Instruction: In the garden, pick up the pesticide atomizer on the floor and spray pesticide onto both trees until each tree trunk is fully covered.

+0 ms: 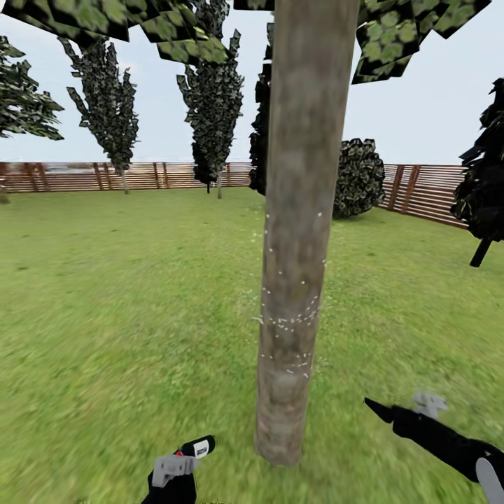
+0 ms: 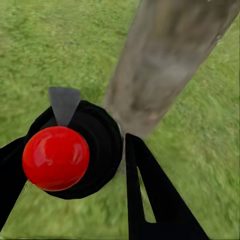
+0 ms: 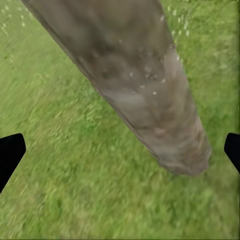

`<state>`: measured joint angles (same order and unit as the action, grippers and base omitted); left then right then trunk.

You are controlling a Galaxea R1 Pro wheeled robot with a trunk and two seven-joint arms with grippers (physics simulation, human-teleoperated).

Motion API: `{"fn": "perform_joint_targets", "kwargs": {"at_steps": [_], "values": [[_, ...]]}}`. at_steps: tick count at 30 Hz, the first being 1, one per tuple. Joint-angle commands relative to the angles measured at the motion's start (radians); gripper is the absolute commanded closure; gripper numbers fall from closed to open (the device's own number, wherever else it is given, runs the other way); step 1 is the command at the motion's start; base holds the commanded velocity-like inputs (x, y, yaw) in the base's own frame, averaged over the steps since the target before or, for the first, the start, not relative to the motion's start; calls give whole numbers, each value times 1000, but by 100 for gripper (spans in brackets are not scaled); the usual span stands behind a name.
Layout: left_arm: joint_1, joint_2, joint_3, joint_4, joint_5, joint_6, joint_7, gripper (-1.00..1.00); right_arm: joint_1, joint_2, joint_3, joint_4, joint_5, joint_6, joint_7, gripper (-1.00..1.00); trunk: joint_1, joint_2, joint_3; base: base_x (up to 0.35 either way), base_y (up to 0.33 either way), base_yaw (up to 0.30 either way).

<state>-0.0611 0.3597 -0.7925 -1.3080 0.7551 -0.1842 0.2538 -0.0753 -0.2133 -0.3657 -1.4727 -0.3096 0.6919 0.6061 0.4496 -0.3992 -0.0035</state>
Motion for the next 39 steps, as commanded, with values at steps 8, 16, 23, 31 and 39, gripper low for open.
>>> {"fn": "perform_joint_targets", "kwargs": {"at_steps": [8, 16, 23, 31, 39], "values": [[-2, -2, 36, 32, 90, -9, 57, 100, 22, 10, 29, 161, 29, -184, -4, -100, 0, -1, 0, 0, 0, 297], [-2, -4, 39, 39, 95, -9, 61, 100, 23, 63, 41, 229, 111, -292, -5, -100, 0, -1, 0, 0, 0, 298], [-3, -4, 39, 41, 95, -9, 62, 100, 23, 66, 42, 236, 114, -297, -5, -100, 0, -1, 0, 0, 0, 294], [-3, -5, 42, 57, 96, -9, 62, 100, 23, 66, 42, 238, 113, -298, -7, -100, 0, -1, 0, 0, 0, 69], [-3, -5, 42, 58, 96, -9, 62, 100, 23, 66, 45, 238, 113, -298, -55, -100, 0, -1, 0, 0, 0, 235]]}}
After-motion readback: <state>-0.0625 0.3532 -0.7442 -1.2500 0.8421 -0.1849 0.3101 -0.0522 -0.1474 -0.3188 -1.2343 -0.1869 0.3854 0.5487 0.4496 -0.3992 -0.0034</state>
